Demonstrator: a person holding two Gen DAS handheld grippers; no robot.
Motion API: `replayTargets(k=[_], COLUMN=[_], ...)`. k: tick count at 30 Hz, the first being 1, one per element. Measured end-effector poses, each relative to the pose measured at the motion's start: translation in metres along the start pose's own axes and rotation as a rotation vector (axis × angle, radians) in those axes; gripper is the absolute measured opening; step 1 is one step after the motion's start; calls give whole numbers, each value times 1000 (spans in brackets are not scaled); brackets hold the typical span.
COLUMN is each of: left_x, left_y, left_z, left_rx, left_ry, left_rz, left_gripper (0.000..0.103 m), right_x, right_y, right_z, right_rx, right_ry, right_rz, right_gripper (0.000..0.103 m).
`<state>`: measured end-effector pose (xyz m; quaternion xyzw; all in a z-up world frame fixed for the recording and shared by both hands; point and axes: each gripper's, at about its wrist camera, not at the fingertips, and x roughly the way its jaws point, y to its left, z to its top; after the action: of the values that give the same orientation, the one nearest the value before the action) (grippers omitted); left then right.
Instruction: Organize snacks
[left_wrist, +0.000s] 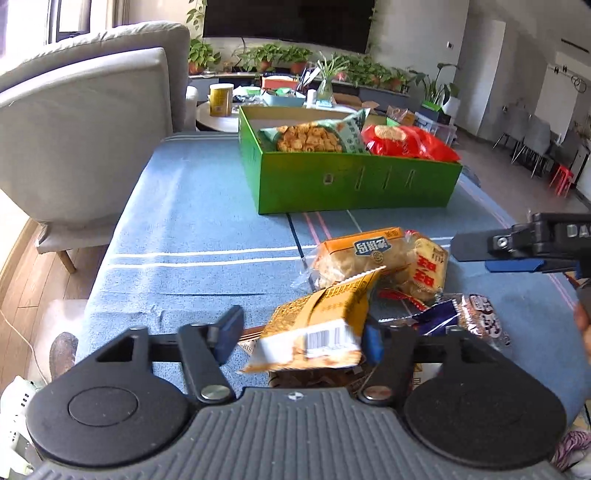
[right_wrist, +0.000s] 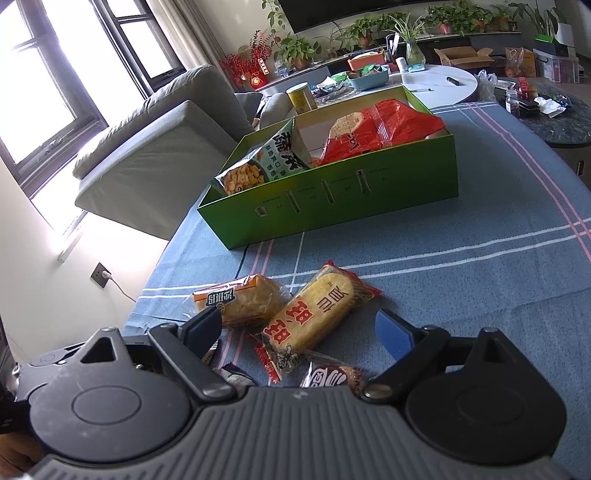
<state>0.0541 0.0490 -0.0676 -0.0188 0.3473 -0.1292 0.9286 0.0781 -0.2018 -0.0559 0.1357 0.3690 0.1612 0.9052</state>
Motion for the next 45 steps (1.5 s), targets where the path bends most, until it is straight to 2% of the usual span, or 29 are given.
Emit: replayTargets(k=[2,9,11,12,16,19,21,22,26,31,33,34,38,45], left_x=[-8,-28,-27,-25,-9,1,8,13,35,39,40,41,35,5], left_y=[-1,-15,-16,-17,-20,-27,-35,-39,-52,-49,-48,-47,-44,-34], left_z=[-1,0,0,0,0,2,6,7,7,0,1,2,4,10], left_rx=[8,72,87,89,68,46,66,92,192,195,179,167,130,76], left_ry=[-10,-39,-39,-37,14,48,55,53,90,96,91,86,59,-35], left_rz=[-16,-41,-50,-46,-14,-31,-36,-29,88,84,79,67,56,83], left_gripper=[69,70,77,77,77,77,77,77,77,77,67,59,57,56], right_x=[1,2,2,2,2,3,4,4,3,2,4,4,3,3], right_y=[0,1,1,1,1,1,0,1,0,-3,-4,-4,-2,-6], right_z=[0,-2,-2,-2,-4,-4,-4,-4,-4,-3,-4,-4,-5,-3], right_rx=[3,7,7,7,7,10,11,11,9,19,24,23,16,33], right_ry=[1,6,6,7,11,14,14,15,15,9,12,15,16,13], right_rz=[-1,-1,-1,-2,-7,-10,-10,-11,-7,-7,-12,-14,-11,-26], right_gripper=[78,78,78,78,78,78,78,78,78,78,78,78,78,78])
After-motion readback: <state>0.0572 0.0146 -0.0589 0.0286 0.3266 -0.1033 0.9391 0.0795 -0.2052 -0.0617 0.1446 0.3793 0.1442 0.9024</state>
